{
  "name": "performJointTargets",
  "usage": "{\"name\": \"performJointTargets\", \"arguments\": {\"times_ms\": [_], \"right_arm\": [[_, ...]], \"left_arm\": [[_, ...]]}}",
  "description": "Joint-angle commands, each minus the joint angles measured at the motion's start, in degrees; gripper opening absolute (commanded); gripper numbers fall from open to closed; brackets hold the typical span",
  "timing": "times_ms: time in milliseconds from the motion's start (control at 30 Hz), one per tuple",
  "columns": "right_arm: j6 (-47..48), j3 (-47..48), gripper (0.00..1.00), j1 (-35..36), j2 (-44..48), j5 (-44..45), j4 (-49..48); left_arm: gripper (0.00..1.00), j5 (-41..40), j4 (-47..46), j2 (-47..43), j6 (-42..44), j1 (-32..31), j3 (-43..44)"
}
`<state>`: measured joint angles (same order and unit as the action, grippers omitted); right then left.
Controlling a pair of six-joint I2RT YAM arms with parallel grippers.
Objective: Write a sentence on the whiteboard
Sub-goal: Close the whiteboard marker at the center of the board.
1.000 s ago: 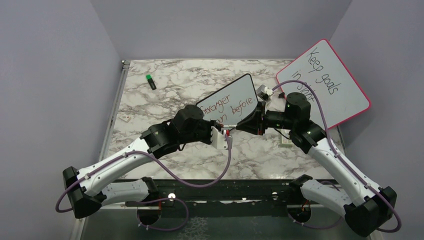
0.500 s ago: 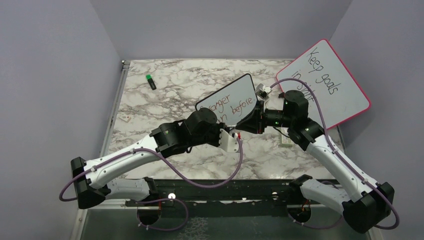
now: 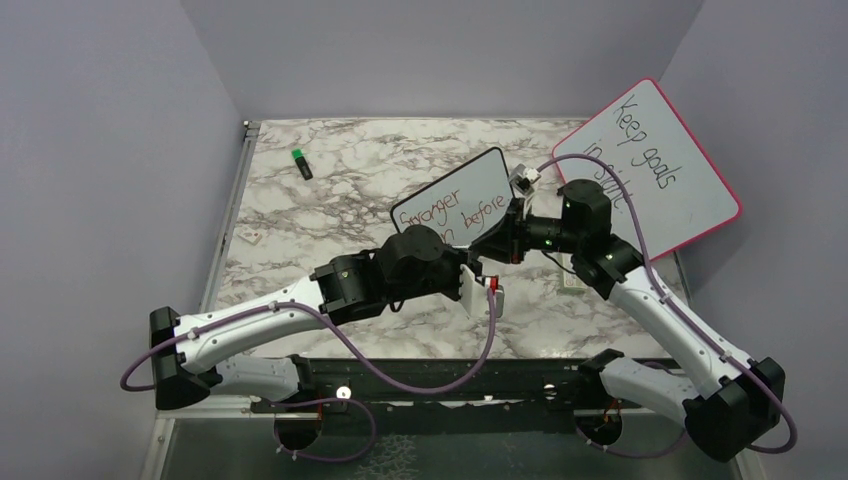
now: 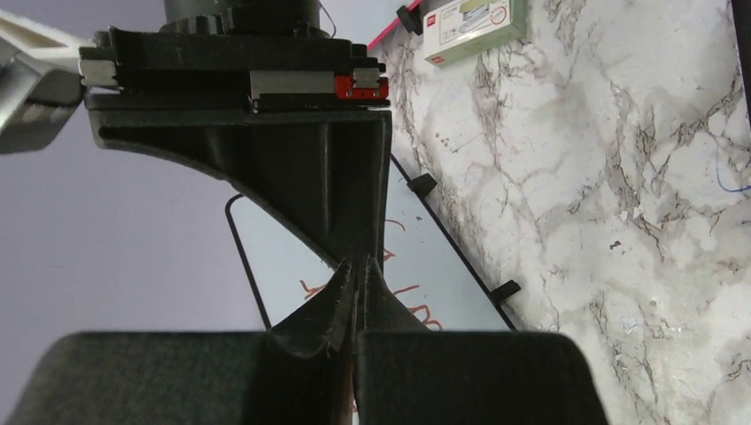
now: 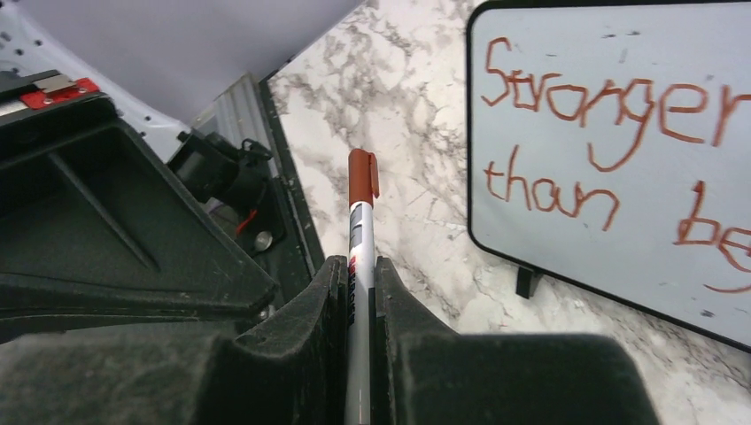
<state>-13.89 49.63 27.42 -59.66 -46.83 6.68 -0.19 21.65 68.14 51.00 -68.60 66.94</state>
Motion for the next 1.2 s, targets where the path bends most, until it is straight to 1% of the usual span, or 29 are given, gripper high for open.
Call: {"name": "performJointTargets", "arguments": {"times_ms": [0, 33, 100, 167, 233, 300, 433, 467, 567, 600, 700, 867, 967, 1067, 1167], "right_arm": [[1.04, 0.32, 0.01, 0.27, 2.40, 10.57, 1.98], [0.93, -0.24, 0.01, 0.27, 2.74, 12.30, 2.09], [0.64, -1.56, 0.01, 0.27, 3.45, 16.27, 2.19], [1.36, -3.01, 0.01, 0.27, 3.82, 18.68, 2.14], [1.50, -4.14, 0.01, 0.27, 3.13, 18.75, 2.38], [1.59, -5.94, 0.01, 0.27, 2.00, 16.57, 1.57], [-0.89, -11.98, 0.01, 0.27, 0.27, 12.62, -5.22], [-3.14, -17.88, 0.01, 0.27, -1.02, 11.03, -12.31], [-4.34, -20.94, 0.01, 0.39, -3.19, 10.77, -16.82], [-4.84, -22.07, 0.01, 0.36, -3.92, 10.76, -18.43], [-6.21, -24.82, 0.01, 0.75, -6.01, 11.45, -22.76], [-7.02, -27.28, 0.02, 1.14, -10.61, 11.93, -25.76], [-7.91, -29.12, 0.06, 1.23, -13.10, 13.39, -27.39], [-8.67, -30.87, 0.12, 1.22, -14.15, 14.91, -28.50], [-8.80, -31.87, 0.23, 1.21, -14.03, 17.30, -27.86]], "left_arm": [[0.00, -5.75, -2.87, -2.97, -2.32, 0.04, -2.97], [0.04, -7.75, -2.99, -3.84, -2.77, 0.04, -3.81], [0.16, -11.54, -3.81, -5.51, -4.69, 0.04, -5.53], [0.25, -15.02, -5.58, -7.41, -6.93, 0.13, -7.60], [0.33, -18.76, -8.50, -9.90, -8.93, 0.50, -10.18], [0.42, -22.16, -11.11, -11.52, -11.11, 1.16, -12.34], [0.67, -27.84, -14.15, -13.21, -15.74, 3.38, -14.06], [0.86, -32.27, -15.32, -14.36, -19.91, 6.32, -13.71], [0.96, -32.83, -16.25, -15.24, -24.88, 10.47, -13.49], [0.99, -32.11, -15.88, -15.31, -27.27, 12.45, -12.97], [0.99, -29.95, -13.64, -15.38, -35.44, 19.29, -11.22], [0.99, -24.01, -13.09, -17.43, -43.78, 29.04, -12.00], [0.99, -19.41, -14.93, -19.60, -48.12, 34.97, -14.96], [0.99, -16.47, -16.69, -21.84, -52.31, 41.09, -18.37], [0.99, -13.44, -16.64, -24.40, -54.75, 45.66, -20.77]]}}
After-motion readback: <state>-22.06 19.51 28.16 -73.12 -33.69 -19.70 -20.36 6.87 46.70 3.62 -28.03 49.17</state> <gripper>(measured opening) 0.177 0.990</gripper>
